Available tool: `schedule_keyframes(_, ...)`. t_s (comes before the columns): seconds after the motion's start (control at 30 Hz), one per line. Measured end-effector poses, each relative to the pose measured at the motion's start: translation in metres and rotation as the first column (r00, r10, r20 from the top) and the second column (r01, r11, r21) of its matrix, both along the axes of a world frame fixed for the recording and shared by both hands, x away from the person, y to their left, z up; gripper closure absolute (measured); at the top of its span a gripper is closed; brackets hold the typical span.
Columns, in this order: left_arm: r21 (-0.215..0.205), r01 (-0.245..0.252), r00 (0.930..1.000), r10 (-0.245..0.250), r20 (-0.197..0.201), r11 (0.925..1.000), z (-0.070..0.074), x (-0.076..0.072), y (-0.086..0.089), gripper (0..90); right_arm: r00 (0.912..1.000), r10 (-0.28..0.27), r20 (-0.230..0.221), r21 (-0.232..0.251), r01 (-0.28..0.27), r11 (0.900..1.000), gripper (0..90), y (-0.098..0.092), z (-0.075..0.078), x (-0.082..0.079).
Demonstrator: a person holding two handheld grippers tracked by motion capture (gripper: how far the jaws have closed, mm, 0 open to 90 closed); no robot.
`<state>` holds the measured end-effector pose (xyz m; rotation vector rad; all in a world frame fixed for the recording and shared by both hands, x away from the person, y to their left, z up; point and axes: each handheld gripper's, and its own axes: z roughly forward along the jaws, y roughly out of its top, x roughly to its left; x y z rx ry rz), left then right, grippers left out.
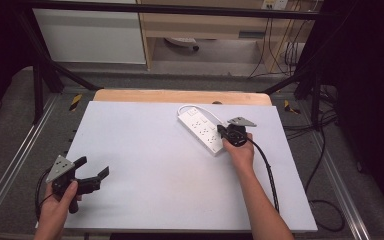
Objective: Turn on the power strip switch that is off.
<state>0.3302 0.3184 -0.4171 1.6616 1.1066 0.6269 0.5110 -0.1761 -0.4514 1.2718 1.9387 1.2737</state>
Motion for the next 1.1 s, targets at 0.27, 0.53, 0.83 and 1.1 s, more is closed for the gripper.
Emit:
schedule_keyframes(0.27, -0.001, 0.0, 1.0, 0.0, 0.001, 1.0, 0.0, -0.0001, 0.0, 5.9, 1.0, 0.004, 0.003, -0.004, -0.004, 1.0, 90.0, 0.0014, -0.0012, -0.0006)
schedule_keyframes(0.53, 0.0, 0.001, 1.0, -0.001, 0.001, 1.0, 0.0, -0.0001, -0.0001, 5.9, 1.0, -0.001, 0.001, 0.001, 0.001, 1.0, 90.0, 0.0004, -0.0035, -0.0019)
schedule_keyframes(0.83, 0.001, -0.001, 1.0, 0.001, 0.0, 1.0, 0.0, -0.0002, -0.0004, 5.9, 1.0, -0.006, -0.002, 0.008, 0.006, 1.0, 90.0, -0.0012, -0.0046, -0.0029)
schedule_keyframes(1.1, 0.0, 0.0, 1.0, 0.0, 0.0, 1.0, 0.0, 0.0, -0.0001, 5.9, 1.0, -0.002, 0.002, 0.01, 0.002, 1.0, 90.0, -0.0004, -0.0051, -0.0028)
